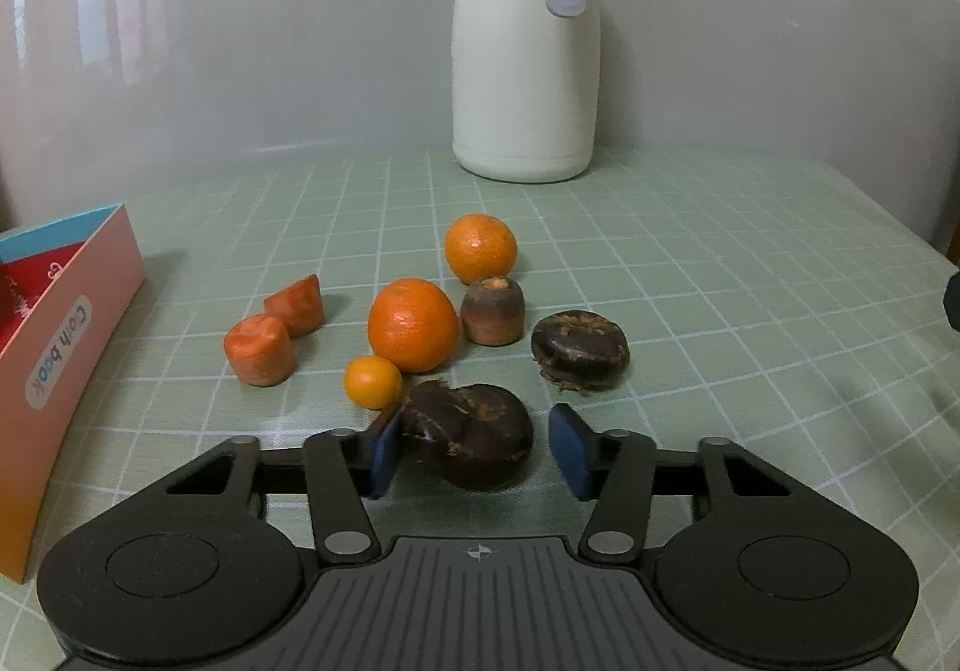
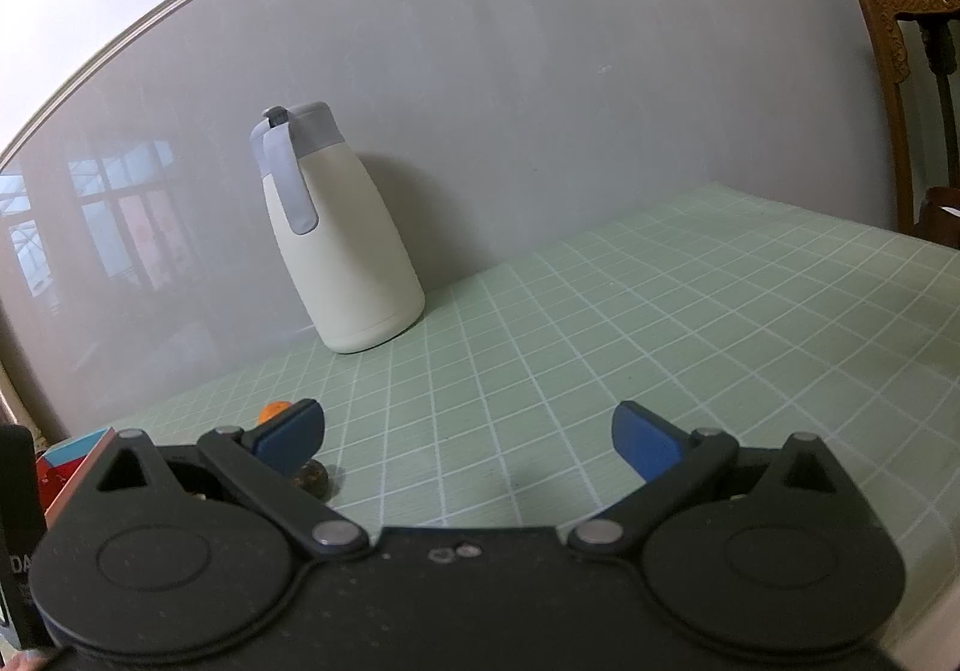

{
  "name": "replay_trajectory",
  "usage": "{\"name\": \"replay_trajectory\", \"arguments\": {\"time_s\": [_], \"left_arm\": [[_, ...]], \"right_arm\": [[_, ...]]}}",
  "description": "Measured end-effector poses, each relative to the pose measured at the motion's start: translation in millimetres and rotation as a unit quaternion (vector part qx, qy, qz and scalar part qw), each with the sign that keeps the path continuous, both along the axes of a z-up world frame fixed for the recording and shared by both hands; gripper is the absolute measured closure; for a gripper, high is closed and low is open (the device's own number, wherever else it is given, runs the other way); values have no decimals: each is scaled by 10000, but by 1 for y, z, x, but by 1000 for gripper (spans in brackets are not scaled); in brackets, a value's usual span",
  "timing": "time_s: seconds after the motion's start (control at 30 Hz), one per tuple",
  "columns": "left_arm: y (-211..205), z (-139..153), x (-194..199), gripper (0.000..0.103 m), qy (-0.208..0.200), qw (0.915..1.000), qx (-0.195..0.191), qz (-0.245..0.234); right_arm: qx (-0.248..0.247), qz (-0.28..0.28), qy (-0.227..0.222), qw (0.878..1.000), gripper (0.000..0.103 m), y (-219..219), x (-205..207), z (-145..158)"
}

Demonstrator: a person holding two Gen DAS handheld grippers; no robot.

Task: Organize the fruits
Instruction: 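Close the left gripper on the dark brown chestnut, then carry the chestnut over the red box and open the left gripper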

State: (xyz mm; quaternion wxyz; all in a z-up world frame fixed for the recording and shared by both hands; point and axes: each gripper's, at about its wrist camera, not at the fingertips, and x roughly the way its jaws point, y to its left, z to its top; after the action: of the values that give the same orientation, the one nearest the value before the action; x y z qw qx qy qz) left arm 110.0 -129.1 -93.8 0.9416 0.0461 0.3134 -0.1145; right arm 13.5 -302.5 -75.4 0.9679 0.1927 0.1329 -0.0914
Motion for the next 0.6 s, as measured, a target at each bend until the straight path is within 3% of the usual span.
{"name": "replay_trajectory", "arguments": {"time_s": [0.07,0.6], "left_arm": [[1,0,0,58,16,10000,-32,5],[10,6,-3,58,-36,9998,-177,36]], "right_arm": [[-7,-4,-6,10000,0,0,0,0],[-28,67,-9,10000,0,3,2,-1]]}}
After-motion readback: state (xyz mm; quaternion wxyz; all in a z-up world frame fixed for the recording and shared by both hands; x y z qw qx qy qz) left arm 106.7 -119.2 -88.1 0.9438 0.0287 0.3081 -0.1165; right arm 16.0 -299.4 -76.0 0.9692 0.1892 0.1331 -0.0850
